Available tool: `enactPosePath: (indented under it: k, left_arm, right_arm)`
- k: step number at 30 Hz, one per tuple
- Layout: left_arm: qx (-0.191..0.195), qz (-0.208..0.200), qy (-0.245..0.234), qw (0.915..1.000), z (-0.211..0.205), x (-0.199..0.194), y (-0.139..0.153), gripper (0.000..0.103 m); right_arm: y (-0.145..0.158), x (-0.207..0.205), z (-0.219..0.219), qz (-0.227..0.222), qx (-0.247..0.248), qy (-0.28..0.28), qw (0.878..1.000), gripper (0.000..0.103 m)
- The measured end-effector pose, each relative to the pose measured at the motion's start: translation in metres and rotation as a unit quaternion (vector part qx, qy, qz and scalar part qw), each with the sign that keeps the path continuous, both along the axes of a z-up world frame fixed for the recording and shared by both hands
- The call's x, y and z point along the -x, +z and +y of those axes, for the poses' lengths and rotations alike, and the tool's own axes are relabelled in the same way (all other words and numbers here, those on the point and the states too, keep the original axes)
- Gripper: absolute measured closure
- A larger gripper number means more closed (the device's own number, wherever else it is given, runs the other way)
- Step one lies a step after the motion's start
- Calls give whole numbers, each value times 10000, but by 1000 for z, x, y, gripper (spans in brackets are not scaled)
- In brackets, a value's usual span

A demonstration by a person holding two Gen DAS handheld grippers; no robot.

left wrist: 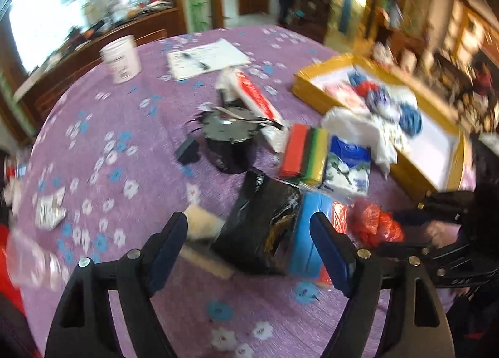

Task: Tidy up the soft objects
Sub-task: 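Grasp the black plastic bag with the left tool while the right holds the red bag, then carry the red bag and black bag over the white tray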

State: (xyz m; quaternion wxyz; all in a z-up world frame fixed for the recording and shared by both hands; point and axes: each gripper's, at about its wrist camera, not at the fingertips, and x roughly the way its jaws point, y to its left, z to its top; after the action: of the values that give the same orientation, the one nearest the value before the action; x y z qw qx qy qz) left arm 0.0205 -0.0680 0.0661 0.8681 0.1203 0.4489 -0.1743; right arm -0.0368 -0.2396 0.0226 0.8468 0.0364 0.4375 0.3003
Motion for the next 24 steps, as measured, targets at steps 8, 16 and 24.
enactPosePath:
  k: [8,16,24]
  left_arm:
    - [-857,671,-41,9941,-18,-34,-40,31]
    - [-844,-37,404,9956,-27,2,-40,68]
    - [635,-793,1167,9880,5,56,-15,68]
  right_arm:
    - [0,0,0,0,-3,7,10000,62]
    - [1,0,-1,4,-10,4,10000,62]
    - [2,0,-1,-27,-50,-39,10000,62]
